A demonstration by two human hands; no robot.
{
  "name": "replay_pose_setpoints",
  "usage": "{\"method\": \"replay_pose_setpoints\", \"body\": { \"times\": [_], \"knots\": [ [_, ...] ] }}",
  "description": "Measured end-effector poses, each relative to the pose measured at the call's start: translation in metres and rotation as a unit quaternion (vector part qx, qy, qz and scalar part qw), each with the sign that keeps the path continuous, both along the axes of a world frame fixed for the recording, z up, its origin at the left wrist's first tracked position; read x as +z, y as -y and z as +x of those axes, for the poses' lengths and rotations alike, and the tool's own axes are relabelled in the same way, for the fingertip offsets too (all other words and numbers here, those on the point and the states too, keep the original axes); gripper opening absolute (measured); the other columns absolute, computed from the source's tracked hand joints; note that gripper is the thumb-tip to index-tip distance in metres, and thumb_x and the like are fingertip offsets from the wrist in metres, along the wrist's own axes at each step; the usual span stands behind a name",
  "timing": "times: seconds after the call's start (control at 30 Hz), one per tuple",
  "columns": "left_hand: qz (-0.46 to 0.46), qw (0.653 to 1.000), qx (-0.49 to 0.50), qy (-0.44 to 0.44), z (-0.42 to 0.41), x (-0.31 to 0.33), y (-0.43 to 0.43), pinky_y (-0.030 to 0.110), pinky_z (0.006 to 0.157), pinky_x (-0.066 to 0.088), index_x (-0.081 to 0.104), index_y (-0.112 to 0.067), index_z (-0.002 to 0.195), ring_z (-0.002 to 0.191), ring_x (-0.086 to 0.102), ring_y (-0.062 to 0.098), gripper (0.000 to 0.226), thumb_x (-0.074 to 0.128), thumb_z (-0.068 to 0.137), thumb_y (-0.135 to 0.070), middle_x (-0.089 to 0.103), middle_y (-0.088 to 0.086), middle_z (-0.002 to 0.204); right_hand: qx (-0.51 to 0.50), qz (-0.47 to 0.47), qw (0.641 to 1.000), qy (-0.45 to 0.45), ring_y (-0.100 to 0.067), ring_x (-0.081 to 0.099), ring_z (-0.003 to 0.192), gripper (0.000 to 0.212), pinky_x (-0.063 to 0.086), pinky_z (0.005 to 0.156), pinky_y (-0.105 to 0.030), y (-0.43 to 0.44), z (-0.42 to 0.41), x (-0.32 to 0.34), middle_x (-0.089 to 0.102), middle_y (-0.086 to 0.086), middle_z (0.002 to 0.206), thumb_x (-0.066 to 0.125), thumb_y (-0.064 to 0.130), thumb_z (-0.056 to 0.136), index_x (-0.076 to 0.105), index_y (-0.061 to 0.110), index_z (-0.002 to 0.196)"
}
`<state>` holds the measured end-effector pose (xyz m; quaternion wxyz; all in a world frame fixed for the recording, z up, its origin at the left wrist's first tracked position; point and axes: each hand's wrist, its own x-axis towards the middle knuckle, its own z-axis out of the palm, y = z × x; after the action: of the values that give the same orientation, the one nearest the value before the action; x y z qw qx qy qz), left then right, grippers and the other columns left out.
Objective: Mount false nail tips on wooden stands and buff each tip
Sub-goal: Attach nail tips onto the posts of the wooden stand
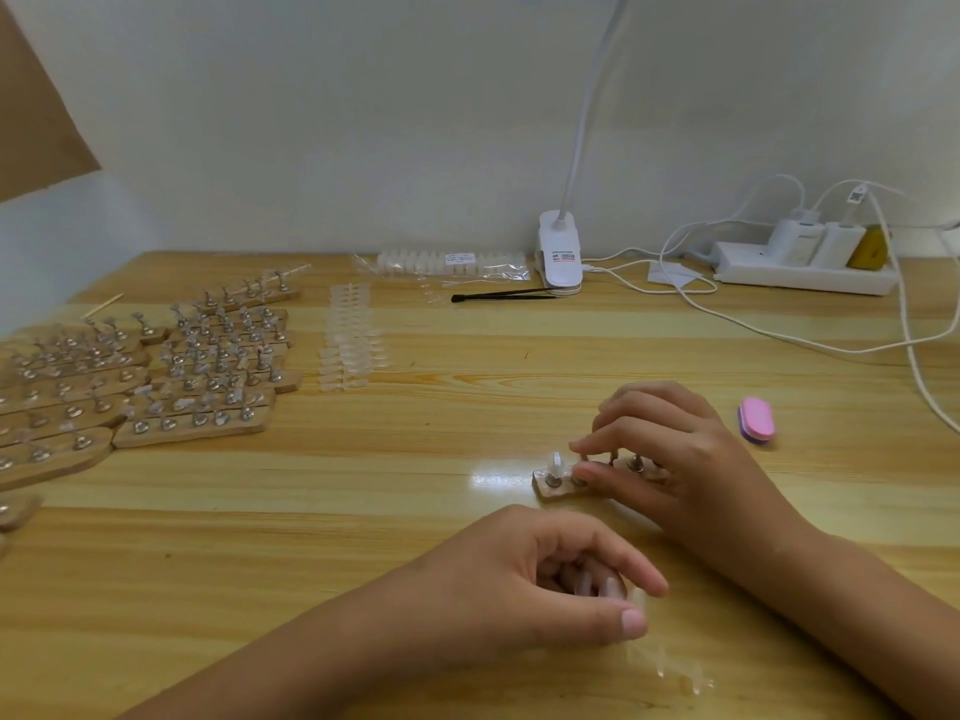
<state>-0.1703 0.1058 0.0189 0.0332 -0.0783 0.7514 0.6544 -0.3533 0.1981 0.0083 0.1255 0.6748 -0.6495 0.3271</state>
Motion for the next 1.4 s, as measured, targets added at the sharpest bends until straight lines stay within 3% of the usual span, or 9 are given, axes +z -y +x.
{"method": "replay_pose_setpoints", "body": {
  "times": [0.27,0.4,0.47,0.7,1.1,1.17,1.23,1.3,1.4],
  "knots": [
    [-0.022,0.982,0.117,-0.148,0.002,-0.001,-0.008,0.018,0.071,0.047,0.068,-0.031,0.11,0.072,0.055,0.005,0.026,0.072,0.085,-0.026,0.062,-0.013,0.08,-0.061,-0.014,0.987,0.146,-0.017,0.05,0.116,0.042,0.037,0.103,-0.036,-0.013,0.006,0.011,0.053,0.008,0.12,0.066,0.049,0.081,0.057,0.038,0.121],
    [-0.044,0.956,0.216,-0.191,0.002,0.0,-0.003,0.018,0.067,0.05,0.06,-0.046,0.113,0.069,0.058,0.004,0.042,0.077,0.079,-0.028,0.066,-0.009,0.078,0.068,0.057,0.915,0.394,-0.007,0.065,0.087,0.043,0.047,0.09,-0.022,-0.03,0.008,0.032,0.07,0.004,0.09,0.057,0.071,0.08,0.07,0.033,0.096],
    [-0.029,0.953,0.241,-0.183,0.0,0.0,-0.001,0.017,0.067,0.049,0.058,-0.048,0.111,0.068,0.058,0.004,0.046,0.079,0.076,-0.027,0.067,-0.007,0.077,0.119,0.113,0.892,0.422,-0.008,0.067,0.081,0.037,0.047,0.083,-0.01,-0.032,0.011,0.034,0.072,0.004,0.085,0.064,0.063,0.079,0.073,0.029,0.09],
    [-0.046,0.949,0.249,-0.187,0.0,0.0,0.0,0.013,0.067,0.047,0.059,-0.047,0.11,0.071,0.06,0.002,0.041,0.078,0.08,-0.027,0.067,-0.008,0.079,0.11,0.122,0.86,0.484,-0.014,0.066,0.082,0.026,0.051,0.071,-0.02,-0.025,0.023,0.025,0.07,-0.003,0.088,0.081,0.042,0.075,0.07,0.033,0.097],
    [-0.097,0.961,0.245,-0.089,0.001,0.004,-0.001,0.019,0.061,0.048,0.073,-0.03,0.08,0.066,0.063,0.003,0.022,0.076,0.07,-0.049,0.071,-0.009,0.074,0.115,0.12,0.857,0.488,-0.016,0.068,0.082,0.013,0.054,0.075,-0.025,-0.029,0.024,0.03,0.072,0.0,0.085,0.077,0.035,0.081,0.071,0.023,0.084],
    [-0.073,0.968,0.232,-0.068,0.001,0.007,-0.001,0.017,0.058,0.047,0.075,-0.026,0.077,0.062,0.062,0.003,0.014,0.077,0.078,-0.04,0.073,-0.005,0.07,0.1,0.085,0.9,0.416,-0.018,0.066,0.086,0.012,0.053,0.078,-0.027,-0.031,0.024,0.029,0.069,0.002,0.089,0.074,0.037,0.084,0.07,0.025,0.083],
    [-0.017,0.975,0.218,-0.048,0.001,0.01,-0.002,0.015,0.056,0.047,0.075,-0.022,0.073,0.058,0.061,0.003,0.015,0.075,0.077,-0.036,0.071,-0.001,0.064,0.078,0.02,0.977,0.199,-0.014,0.061,0.092,0.006,0.046,0.081,-0.018,-0.032,0.025,0.028,0.063,0.008,0.095,0.069,0.032,0.087,0.069,0.026,0.084],
    [0.025,0.977,0.209,-0.033,0.001,0.014,-0.004,0.015,0.055,0.046,0.074,-0.022,0.067,0.055,0.059,0.004,0.015,0.073,0.074,-0.036,0.069,-0.001,0.061,0.091,-0.019,0.996,-0.001,-0.011,0.057,0.096,0.009,0.041,0.085,-0.017,-0.034,0.023,0.027,0.06,0.008,0.102,0.067,0.027,0.088,0.07,0.02,0.085],
    [-0.067,0.974,0.203,-0.074,0.003,0.01,-0.006,0.016,0.056,0.048,0.07,-0.028,0.067,0.057,0.06,0.002,0.014,0.074,0.078,-0.036,0.068,-0.005,0.063,0.089,0.028,0.985,0.145,-0.009,0.059,0.097,0.006,0.042,0.085,-0.015,-0.035,0.021,0.028,0.061,0.013,0.101,0.068,0.034,0.084,0.068,0.028,0.084]
  ]
}}
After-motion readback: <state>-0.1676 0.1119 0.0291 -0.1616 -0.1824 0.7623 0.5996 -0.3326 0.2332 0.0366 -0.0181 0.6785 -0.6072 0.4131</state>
